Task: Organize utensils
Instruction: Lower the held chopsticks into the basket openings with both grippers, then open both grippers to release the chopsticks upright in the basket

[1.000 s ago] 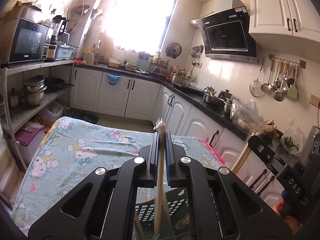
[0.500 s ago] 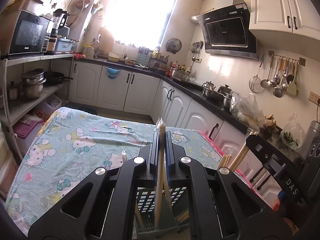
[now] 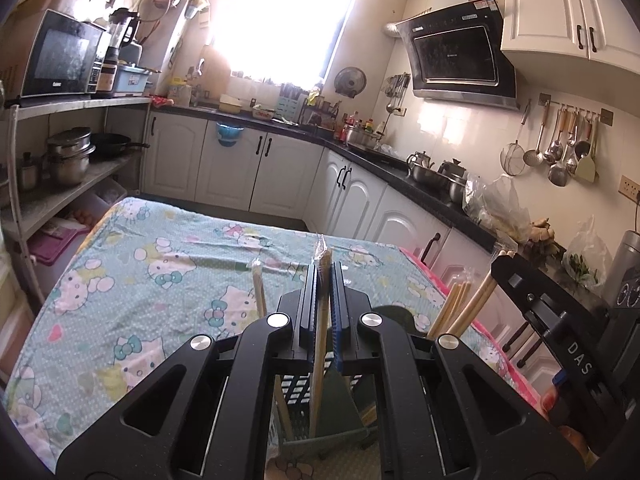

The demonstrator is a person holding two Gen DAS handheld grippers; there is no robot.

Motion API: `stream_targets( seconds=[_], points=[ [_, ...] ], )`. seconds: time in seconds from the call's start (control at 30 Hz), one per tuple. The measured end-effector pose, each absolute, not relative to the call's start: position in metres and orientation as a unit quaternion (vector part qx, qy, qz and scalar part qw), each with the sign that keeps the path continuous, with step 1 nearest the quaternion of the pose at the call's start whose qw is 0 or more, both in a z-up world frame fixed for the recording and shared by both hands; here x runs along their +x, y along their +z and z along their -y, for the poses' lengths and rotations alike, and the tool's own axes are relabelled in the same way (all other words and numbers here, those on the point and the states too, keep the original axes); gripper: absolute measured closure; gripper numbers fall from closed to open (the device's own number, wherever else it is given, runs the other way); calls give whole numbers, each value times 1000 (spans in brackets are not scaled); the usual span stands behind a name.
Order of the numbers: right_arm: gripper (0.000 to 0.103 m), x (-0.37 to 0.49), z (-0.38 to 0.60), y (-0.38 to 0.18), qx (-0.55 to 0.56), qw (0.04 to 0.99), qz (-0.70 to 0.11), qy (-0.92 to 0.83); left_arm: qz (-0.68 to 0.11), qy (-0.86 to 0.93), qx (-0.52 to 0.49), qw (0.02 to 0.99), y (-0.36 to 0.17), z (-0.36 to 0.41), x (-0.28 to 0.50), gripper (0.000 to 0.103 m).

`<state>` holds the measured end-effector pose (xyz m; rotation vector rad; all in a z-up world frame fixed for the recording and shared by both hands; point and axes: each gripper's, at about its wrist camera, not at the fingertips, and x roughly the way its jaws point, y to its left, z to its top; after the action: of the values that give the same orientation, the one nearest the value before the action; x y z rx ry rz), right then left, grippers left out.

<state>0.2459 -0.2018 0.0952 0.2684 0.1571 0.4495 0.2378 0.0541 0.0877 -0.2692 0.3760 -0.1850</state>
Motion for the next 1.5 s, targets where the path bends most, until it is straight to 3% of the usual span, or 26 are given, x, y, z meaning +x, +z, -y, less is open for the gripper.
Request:
stream_targets(
  seconds=[0.43, 1.2, 1.27, 1.5],
  points=[
    [97, 245, 202, 86, 130, 962, -95, 221, -198, -85, -147, 965, 78, -61, 229, 100],
    [93, 236, 202, 75, 110, 948, -198, 223, -226, -77, -162, 957, 68, -71, 218, 99],
    [92, 235, 202, 75, 109, 948, -202, 222, -229, -76, -164, 956, 68, -71, 216, 92],
    [86, 233, 204, 74, 109, 945, -216, 221, -232, -79, -165, 955, 70, -72, 208, 81]
  ],
)
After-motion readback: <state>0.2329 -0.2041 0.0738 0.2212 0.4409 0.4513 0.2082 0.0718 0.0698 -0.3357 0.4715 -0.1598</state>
